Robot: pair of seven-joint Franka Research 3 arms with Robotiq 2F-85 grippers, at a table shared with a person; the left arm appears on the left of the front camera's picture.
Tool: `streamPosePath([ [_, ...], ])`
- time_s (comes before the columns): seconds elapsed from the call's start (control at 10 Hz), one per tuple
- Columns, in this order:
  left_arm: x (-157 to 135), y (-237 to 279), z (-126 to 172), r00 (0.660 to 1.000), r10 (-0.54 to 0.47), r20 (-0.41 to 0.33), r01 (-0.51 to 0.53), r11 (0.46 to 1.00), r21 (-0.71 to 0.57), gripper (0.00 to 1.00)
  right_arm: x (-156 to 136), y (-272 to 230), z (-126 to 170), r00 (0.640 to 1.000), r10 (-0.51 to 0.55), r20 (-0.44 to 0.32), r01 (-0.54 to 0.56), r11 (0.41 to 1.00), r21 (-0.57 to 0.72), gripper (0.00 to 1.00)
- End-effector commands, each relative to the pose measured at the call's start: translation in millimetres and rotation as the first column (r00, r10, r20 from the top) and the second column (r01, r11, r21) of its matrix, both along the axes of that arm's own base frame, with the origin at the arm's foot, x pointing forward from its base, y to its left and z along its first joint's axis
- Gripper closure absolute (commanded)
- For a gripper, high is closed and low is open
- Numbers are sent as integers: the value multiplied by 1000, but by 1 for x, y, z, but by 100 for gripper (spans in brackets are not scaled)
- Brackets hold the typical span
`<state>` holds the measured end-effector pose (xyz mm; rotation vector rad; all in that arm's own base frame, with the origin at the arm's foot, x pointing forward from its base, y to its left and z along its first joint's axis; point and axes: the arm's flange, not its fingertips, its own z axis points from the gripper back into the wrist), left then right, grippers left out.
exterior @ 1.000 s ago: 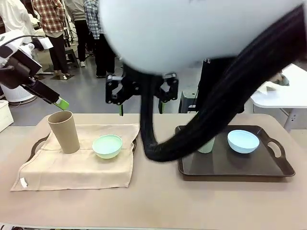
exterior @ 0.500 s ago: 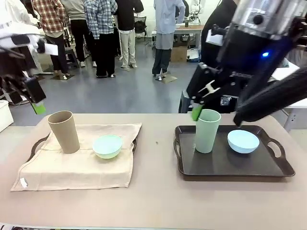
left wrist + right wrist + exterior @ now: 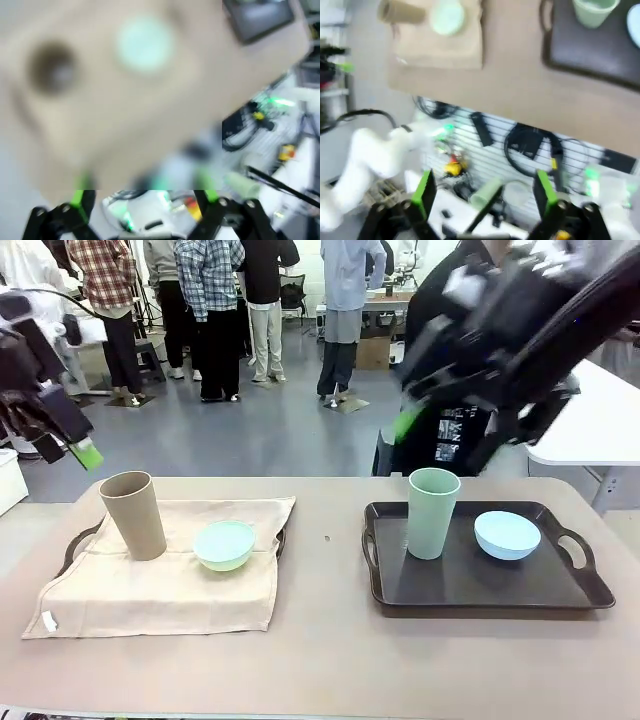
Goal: Set up a tray with a mat and arrange the tableware.
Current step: Pick up the Picnic Bowl and Reusable plastic cup from the Handle tray in front of the human's position and hold them in the air.
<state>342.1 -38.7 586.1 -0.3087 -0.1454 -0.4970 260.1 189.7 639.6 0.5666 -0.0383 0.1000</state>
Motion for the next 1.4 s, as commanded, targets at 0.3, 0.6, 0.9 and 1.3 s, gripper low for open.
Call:
streamPosePath([
  [0.3,1,78,-6,981,-157,-111,80,858,-508,0,-27,-168,-51,985,-163,50,121,877,465,0],
  [0.6,-6,79,-11,985,-151,-78,88,847,-524,0,-23,-181,-46,980,-195,40,154,869,470,0],
  [0.9,-1,84,-32,986,3,-170,-125,687,-715,0,-9,-212,-50,958,-287,-19,248,789,563,0],
  [1.3,16,107,-85,895,328,-301,-433,483,-761,0,10,-325,-83,832,-551,-61,461,626,629,0],
])
